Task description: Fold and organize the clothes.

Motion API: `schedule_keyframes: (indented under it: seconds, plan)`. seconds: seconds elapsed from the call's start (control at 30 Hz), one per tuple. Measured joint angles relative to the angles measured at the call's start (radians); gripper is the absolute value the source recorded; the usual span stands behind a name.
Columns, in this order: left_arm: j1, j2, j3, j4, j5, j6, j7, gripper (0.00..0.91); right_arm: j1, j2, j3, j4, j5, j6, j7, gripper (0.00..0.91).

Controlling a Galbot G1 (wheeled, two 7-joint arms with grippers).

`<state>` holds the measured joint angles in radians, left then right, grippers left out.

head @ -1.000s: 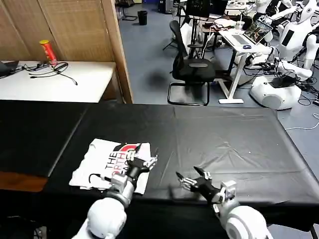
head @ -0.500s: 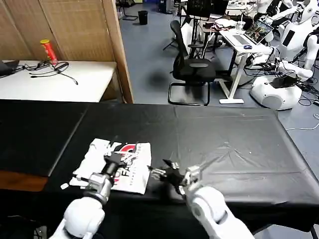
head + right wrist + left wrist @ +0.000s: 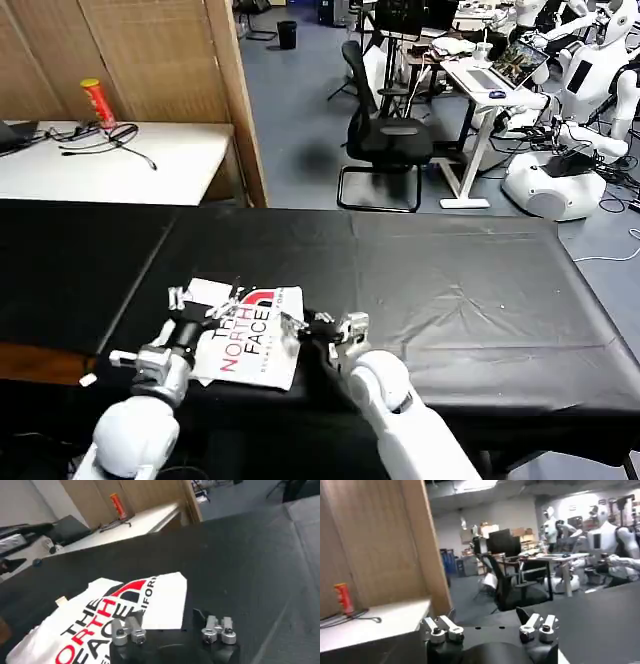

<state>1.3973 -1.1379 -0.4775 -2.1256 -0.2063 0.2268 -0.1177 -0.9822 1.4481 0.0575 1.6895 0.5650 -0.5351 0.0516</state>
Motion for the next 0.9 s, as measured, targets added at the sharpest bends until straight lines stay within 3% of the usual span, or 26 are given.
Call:
schedule_keyframes:
  seconds: [0.33,0.5,0.67,0.77,0.9]
  plan:
    - [0.024,-0.02,-0.018,-0.006,0.012,-0.006,0.0,0.878,0.0,-0.033,0.037,0.036,0.012,-0.032,0.005,0.068]
    - [0.037,-0.027,-0.038,0.015,0.017,-0.021,0.002,0.878,-0.001,-0.131,0.091,0.09,0.065,-0.102,0.008,0.068]
    - [0.038,-0.038,-0.039,0.035,0.017,-0.024,0.002,0.878,0.009,-0.265,0.136,0.094,0.056,-0.145,-0.049,0.068]
    - [0.038,-0.049,-0.039,0.05,0.018,-0.025,0.002,0.878,0.025,-0.328,0.139,0.071,0.02,-0.129,-0.091,0.068]
    - [0.041,-0.062,-0.038,0.061,0.023,-0.027,0.001,0.878,0.062,-0.364,0.13,0.019,-0.048,-0.066,-0.125,0.068]
